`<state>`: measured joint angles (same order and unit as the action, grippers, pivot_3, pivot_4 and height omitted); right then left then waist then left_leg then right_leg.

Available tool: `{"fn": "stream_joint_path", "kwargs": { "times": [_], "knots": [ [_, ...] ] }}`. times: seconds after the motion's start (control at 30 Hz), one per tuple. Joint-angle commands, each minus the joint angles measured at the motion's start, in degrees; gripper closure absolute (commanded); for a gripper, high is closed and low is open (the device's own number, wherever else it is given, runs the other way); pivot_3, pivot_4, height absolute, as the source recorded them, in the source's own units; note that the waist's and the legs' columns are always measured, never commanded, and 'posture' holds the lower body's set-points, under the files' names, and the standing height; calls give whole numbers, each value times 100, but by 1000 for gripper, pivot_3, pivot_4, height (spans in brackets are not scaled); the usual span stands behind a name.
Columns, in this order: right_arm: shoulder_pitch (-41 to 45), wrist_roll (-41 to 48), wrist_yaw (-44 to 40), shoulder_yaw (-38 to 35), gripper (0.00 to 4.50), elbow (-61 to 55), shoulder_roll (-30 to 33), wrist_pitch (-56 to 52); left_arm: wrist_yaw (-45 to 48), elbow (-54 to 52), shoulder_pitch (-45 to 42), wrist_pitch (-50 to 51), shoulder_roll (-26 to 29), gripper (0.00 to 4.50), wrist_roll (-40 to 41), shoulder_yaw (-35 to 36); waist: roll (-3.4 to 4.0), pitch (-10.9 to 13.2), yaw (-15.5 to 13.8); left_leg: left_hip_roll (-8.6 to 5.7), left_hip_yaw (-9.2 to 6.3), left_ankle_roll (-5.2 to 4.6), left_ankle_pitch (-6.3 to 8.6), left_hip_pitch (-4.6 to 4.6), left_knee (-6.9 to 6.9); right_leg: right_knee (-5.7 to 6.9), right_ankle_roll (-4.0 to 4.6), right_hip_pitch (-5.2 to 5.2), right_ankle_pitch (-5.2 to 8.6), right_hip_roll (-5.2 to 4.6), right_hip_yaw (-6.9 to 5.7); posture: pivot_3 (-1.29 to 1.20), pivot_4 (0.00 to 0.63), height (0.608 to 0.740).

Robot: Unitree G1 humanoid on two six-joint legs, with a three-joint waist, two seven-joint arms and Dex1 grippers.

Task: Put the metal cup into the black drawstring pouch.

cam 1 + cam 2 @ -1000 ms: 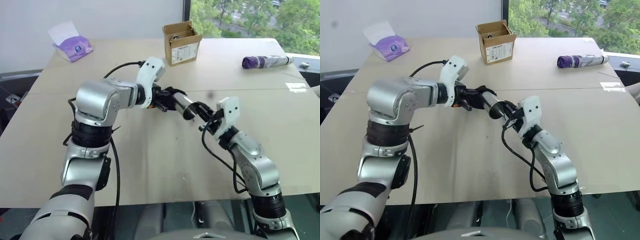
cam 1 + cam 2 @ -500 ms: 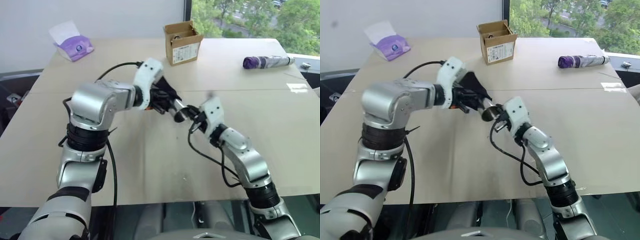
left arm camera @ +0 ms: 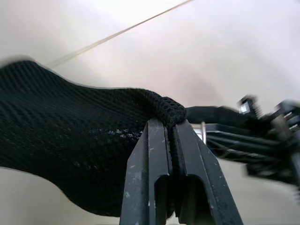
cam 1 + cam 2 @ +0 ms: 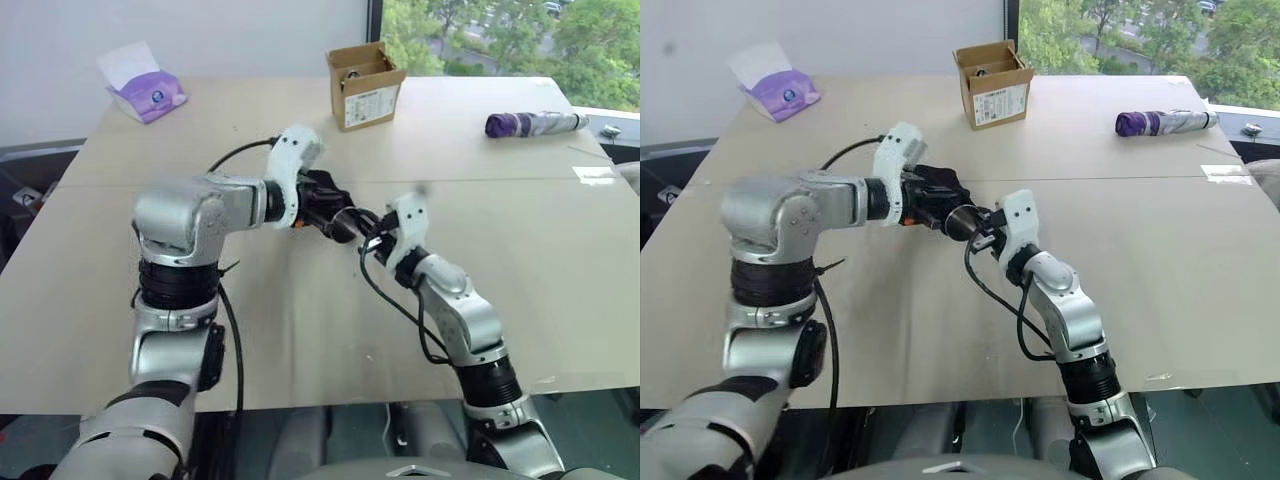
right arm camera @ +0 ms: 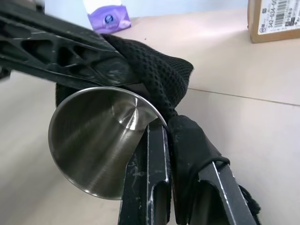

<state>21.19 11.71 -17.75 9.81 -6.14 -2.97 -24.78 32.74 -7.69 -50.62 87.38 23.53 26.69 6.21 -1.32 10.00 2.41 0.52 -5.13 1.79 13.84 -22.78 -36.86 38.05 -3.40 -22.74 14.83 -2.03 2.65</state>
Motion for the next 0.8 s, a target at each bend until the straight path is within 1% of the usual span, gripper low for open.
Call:
{"fn": "stream_joint_path", "kwargs": {
  "times": [0.03,0.1,0.17,0.27,0.47,0.53,0.6,0.63,0.73,0.77,0.8],
  "knots": [
    [188,-191,59,98,4403,-148,14,379,-36,90,-119,485,-177,4500,306,291,0,0,1,0,0,2,-1,0,0,0,0,0,0,0,0,0,150,740],
    [347,-604,141,400,4403,88,85,525,-90,170,-155,512,-229,4500,485,361,0,0,4,0,-1,14,-8,1,0,0,0,0,0,0,0,0,150,740],
    [506,-812,280,495,4403,289,15,657,-159,265,-161,512,-237,4500,760,402,0,0,11,0,1,15,-8,2,0,2,0,0,0,0,1,0,150,740],
    [853,-1421,477,740,4403,597,134,1067,-309,225,-147,512,-214,4500,1107,407,0,0,17,1,0,17,-10,3,2,6,1,-5,-1,0,2,0,150,740],
    [1214,-1789,570,886,4403,1110,26,1385,-622,71,-156,512,-239,4500,1371,398,-4,-2,4,-2,0,20,-11,-1,2,1,1,-5,-2,-4,3,0,150,740],
    [1210,-988,585,334,4403,1137,-494,914,-716,38,-58,512,-168,4500,1446,386,-4,-2,3,-2,0,20,-11,0,2,2,1,-5,-2,-5,3,0,150,740],
    [1174,-307,490,-98,4403,1042,-824,488,-784,46,38,512,-92,4500,1423,399,-4,-2,12,0,-4,21,-11,0,4,3,2,-6,-2,-3,1,0,150,740],
    [1141,-60,395,-238,4403,956,-898,227,-802,63,75,512,-56,4500,1375,420,-3,-2,8,1,-3,22,-12,0,6,3,3,-7,-3,-3,3,0,150,740],
    [1047,658,76,-376,4403,709,-861,-503,-908,79,103,511,-76,4500,1196,508,-3,-2,-4,-4,-3,23,-13,1,9,3,3,-7,-3,-7,2,0,150,740],
    [1010,883,-75,-368,4403,627,-820,-695,-926,75,101,461,-129,4500,1179,564,-3,-2,-8,-4,-4,23,-13,0,9,3,3,-7,-3,-7,2,0,150,740],
    [973,923,-250,-242,4403,551,-723,-693,-964,91,72,406,-180,4500,1148,612,-3,-2,-9,-4,-5,23,-13,-1,9,3,3,-7,-3,-7,0,0,150,740]
  ]
}}
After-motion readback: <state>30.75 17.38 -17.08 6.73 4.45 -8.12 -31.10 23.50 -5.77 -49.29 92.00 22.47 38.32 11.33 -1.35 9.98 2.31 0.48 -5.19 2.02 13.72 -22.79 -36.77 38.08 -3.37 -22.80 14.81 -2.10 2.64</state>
